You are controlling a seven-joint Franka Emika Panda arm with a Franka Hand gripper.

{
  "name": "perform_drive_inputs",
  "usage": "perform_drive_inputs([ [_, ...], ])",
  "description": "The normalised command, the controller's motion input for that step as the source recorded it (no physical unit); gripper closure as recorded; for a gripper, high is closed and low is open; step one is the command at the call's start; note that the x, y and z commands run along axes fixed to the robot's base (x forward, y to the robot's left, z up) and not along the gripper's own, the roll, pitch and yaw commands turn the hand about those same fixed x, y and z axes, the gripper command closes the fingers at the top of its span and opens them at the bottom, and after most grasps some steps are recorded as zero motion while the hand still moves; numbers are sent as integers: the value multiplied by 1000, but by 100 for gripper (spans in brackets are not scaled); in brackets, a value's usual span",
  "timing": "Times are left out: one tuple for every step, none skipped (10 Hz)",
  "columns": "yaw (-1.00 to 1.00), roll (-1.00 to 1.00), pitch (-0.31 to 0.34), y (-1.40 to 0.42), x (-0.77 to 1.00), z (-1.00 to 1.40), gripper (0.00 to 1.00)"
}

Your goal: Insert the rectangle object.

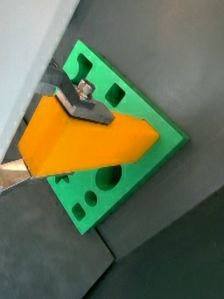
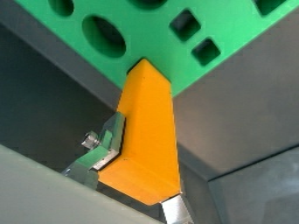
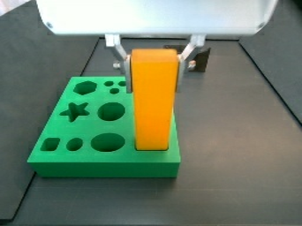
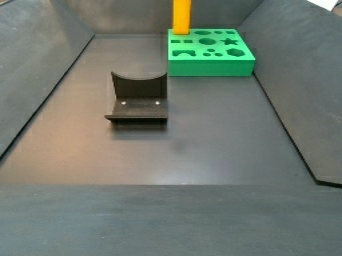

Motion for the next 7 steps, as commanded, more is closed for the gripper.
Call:
perform_drive_inputs([
  [157,147,0,134,0,-409,100],
  [126,113,0,66,0,-406,100],
  [63,0,0,0,0,-371,100],
  [0,0,-117,0,-126,-337,100],
  [103,-24,-246,-60,-146,-369,100],
  [109,0,-344,-154,-74,-529,100],
  [114,14,-229,-234,0,-400,100],
])
